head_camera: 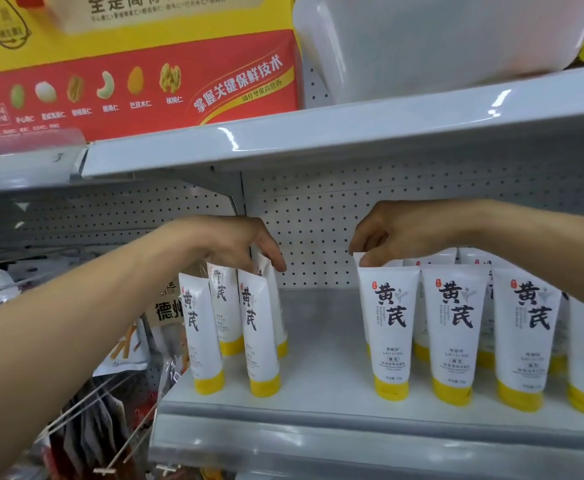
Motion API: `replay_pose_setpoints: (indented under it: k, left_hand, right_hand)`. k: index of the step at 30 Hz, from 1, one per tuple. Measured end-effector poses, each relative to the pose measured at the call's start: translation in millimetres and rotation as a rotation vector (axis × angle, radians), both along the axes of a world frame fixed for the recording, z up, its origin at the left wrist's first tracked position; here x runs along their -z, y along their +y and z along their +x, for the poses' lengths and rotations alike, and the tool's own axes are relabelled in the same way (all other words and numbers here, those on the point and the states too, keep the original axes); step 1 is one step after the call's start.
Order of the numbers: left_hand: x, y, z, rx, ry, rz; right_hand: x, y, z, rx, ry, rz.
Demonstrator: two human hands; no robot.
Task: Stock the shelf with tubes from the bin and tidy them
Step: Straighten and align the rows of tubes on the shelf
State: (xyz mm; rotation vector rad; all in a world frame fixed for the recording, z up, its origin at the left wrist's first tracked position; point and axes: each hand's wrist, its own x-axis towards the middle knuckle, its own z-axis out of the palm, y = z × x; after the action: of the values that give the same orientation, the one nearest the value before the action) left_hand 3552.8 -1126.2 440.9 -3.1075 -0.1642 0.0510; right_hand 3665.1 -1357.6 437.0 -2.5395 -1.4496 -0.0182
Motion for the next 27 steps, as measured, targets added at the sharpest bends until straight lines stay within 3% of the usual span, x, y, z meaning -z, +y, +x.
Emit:
replay_pose_setpoints:
  k: [9, 18, 27]
  left_hand:
    - [5, 5, 22, 0.053, -0.07, -0.124]
    - [18, -29, 53, 0.197, -0.17, -0.356]
    - [18, -37, 57, 0.202, -0.168, -0.389]
  right_hand:
    - [9, 14, 9, 0.057, -0.058, -0.104]
    - [11, 10, 8, 0.046, -0.032, -0.055]
    - [11, 10, 6, 0.031, 0.005, -0.037]
